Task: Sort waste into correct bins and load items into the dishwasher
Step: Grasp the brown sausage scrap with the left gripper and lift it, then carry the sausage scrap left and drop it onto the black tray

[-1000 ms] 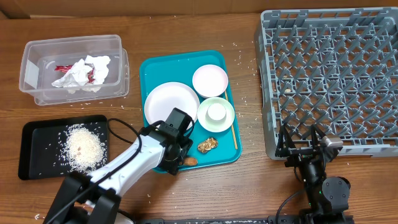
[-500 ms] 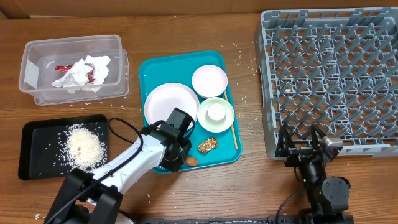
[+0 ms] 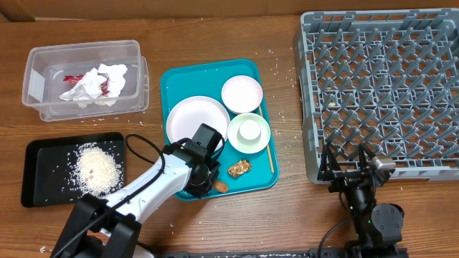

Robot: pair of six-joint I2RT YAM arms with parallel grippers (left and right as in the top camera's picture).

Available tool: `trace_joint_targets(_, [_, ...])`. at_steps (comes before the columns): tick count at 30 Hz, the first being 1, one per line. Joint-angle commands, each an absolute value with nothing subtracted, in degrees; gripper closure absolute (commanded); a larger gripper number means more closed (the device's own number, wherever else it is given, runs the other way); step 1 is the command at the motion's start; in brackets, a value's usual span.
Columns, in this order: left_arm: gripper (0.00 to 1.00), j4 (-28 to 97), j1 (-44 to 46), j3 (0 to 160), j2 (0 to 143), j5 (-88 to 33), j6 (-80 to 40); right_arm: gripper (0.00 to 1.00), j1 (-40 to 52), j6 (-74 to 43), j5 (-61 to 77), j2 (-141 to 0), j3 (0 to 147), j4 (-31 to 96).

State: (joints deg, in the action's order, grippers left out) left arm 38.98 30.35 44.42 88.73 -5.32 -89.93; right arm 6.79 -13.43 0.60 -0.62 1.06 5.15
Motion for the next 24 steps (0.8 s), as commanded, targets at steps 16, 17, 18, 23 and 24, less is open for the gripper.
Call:
trace_joint_targets(16, [0.75,52.16,4.54,51.07,71.48,-3.86,-73.32,0.0,6.72,-13.04,0.08,-0.16,0.47,4.78])
trace_joint_targets(17, [0.75,52.53,1.78,51.07,71.22,-2.9,-72.6,0.0,6.72,-13.04,0.08,-0.16,0.47,4.78])
trace_joint_targets(18, [0.75,52.69,-0.1,51.07,71.2,-2.46,-71.88,0.0,6.72,-13.04,0.08,-0.16,0.47,4.78])
trace_joint_targets(23, [0.74,52.69,-10.13,51.05,71.53,1.76,-69.17,0.0,6.72,-13.04,0.08,-0.16,0.47,4.78])
trace_joint_targets(24, [0.74,52.58,-11.86,51.05,71.64,3.31,-69.17,0.0,6.72,-13.04,0.08,-0.16,0.47,4.78])
